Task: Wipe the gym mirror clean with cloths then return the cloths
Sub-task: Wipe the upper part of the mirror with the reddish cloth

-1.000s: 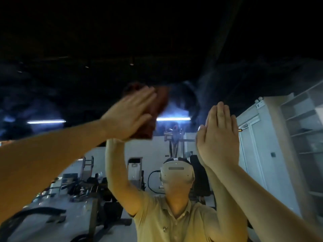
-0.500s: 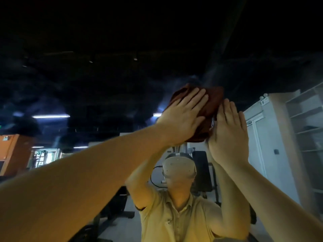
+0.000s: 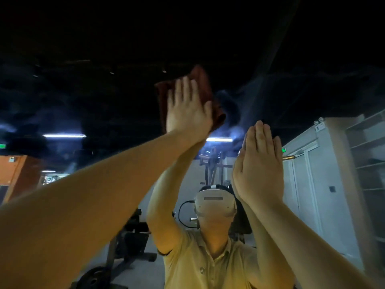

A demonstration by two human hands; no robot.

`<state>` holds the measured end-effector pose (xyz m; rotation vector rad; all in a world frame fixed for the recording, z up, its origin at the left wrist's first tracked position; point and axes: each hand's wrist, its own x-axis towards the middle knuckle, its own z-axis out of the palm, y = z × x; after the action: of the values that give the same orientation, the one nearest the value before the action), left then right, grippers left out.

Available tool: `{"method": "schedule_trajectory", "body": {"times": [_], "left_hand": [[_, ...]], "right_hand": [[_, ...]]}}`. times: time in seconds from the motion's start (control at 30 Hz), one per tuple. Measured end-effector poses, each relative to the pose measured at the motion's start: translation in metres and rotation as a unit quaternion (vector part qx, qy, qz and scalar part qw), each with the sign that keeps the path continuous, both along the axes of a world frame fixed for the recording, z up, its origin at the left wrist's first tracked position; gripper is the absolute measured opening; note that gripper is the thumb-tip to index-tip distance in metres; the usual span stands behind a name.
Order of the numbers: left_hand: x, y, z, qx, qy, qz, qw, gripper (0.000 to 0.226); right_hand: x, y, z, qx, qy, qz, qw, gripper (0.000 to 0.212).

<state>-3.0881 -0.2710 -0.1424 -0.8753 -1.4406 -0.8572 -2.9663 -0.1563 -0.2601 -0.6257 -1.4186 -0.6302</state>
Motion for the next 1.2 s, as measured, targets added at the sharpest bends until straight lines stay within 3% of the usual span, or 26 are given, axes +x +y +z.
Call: {"method": "schedule_trajectory", "body": {"times": [0.13,0.27,0.37,0.47,0.6,0.73,0.83,0.97,1.2], "left_hand": [[0.046,0.031,-0.031,-0.125,0.144,-0.025,0.981,0.066],[0.005,0.0,-0.055,-0.212,0.221,-0.014,0.952,0.064],[-0.057,-0.048,-0.065,-0.187,0.175,0.016,0.967,0.071],[-0.105,-0.092,-0.076,-0.101,0.055,0.038,0.993,0.082],[-0.082,-0.069,-0.07,0.029,-0.088,0.019,0.996,0.085],[-0.003,0.004,-0.067,0.018,0.011,-0.019,1.0,0.076],[0.037,0.036,-0.089,-0.085,0.108,-0.059,0.989,0.069],[-0.009,0.0,-0.102,-0.178,0.21,-0.013,0.961,0.065],[-0.136,-0.107,-0.158,-0.08,0.02,0.022,0.996,0.078]], "right_hand": [[0.004,0.0,-0.003,0.012,0.016,0.037,0.999,0.072],[0.008,-0.002,-0.005,0.005,0.009,0.054,0.998,0.073],[0.008,-0.002,-0.005,-0.001,0.005,0.043,0.999,0.069],[0.007,-0.006,-0.007,-0.006,0.009,0.032,0.999,0.069],[0.003,-0.008,-0.01,-0.003,0.007,0.023,1.0,0.072],[0.003,0.0,-0.009,0.021,0.005,0.048,0.999,0.068],[0.01,0.005,-0.01,0.04,0.01,0.106,0.994,0.063],[0.015,0.005,-0.018,0.054,-0.004,0.099,0.994,0.061],[0.007,0.004,-0.029,0.019,0.012,0.036,0.999,0.061]]}}
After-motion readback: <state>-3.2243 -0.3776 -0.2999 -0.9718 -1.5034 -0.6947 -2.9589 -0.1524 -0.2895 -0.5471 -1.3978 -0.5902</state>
